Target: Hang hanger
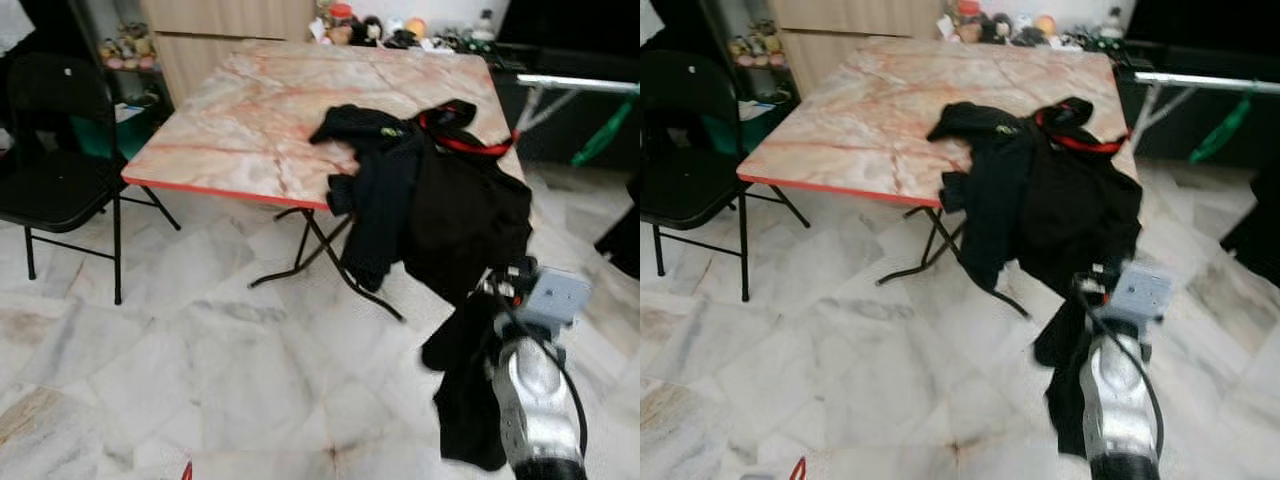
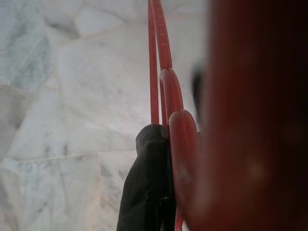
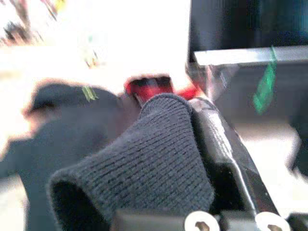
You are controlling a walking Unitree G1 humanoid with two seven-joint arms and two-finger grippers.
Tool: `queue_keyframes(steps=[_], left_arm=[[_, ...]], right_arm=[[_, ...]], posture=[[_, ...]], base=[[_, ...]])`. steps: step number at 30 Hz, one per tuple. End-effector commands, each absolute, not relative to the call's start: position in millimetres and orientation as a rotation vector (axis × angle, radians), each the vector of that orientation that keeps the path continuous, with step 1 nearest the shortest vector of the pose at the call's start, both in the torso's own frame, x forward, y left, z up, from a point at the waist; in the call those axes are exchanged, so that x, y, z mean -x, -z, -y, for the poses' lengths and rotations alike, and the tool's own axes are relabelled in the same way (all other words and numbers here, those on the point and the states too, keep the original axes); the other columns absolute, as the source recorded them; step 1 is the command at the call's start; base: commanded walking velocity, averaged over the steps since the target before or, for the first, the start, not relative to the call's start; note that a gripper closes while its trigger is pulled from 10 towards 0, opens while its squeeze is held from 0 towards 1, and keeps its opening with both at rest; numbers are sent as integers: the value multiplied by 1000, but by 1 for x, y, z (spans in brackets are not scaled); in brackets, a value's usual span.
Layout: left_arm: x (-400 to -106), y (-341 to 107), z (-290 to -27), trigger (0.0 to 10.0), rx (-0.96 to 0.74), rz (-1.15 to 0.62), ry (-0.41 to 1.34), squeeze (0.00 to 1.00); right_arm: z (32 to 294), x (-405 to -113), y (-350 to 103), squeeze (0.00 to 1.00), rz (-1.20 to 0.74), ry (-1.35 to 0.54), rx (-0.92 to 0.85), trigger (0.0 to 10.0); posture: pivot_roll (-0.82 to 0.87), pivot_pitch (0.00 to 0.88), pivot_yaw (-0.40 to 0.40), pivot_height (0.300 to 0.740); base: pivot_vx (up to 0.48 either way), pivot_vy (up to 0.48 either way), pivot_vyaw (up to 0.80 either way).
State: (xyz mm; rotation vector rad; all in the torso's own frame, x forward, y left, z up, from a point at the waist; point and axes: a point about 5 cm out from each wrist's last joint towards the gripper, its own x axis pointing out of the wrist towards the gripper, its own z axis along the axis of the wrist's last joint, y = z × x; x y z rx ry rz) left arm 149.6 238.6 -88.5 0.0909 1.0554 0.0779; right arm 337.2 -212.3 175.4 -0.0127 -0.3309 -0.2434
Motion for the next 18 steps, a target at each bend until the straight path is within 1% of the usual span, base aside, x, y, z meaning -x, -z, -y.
queue_keyframes(steps=[1,2,3,4,7,8,9,10,14,17,18], left_arm=[[-133,93,-245,10000,-95,-1111,-98,0],[-133,93,-245,10000,-94,-1111,-98,0],[-133,93,-245,10000,-94,-1111,-98,0],[-133,93,-245,10000,-93,-1111,-97,0],[-134,93,-244,10000,-92,-1111,-97,0],[-134,93,-244,10000,-90,-1109,-98,0],[-135,93,-244,10000,-89,-1109,-97,0],[-135,93,-244,10000,-91,-1109,-95,0],[-136,93,-244,10000,-92,-1106,-93,0],[-137,92,-244,10000,-93,-1105,-93,0],[-137,92,-244,10000,-93,-1104,-93,0]], right_arm=[[207,-343,-195,0,389,204,44,10000],[204,-349,-211,0,436,178,67,10000],[204,-349,-211,0,436,178,67,10000],[202,-353,-223,0,467,159,82,10000],[197,-359,-240,0,505,139,91,10000],[194,-366,-258,0,536,131,111,10000],[193,-368,-262,0,542,131,118,10000],[192,-371,-276,0,584,122,107,10000],[192,-380,-307,0,633,134,122,10000],[194,-384,-317,0,635,145,135,10000],[195,-386,-330,0,650,152,119,10000]], posture=[[4,150,30,740],[3,150,31,740],[3,150,31,740],[3,149,30,740],[2,149,31,740],[3,149,33,740],[3,149,33,740],[3,148,34,740],[6,146,38,740],[6,145,37,740],[5,143,39,740]], base=[[379,0,0],[375,0,0],[375,0,0],[375,0,0],[377,0,0],[375,0,0],[375,0,0],[375,0,0],[378,0,0],[379,0,0],[379,0,0]])
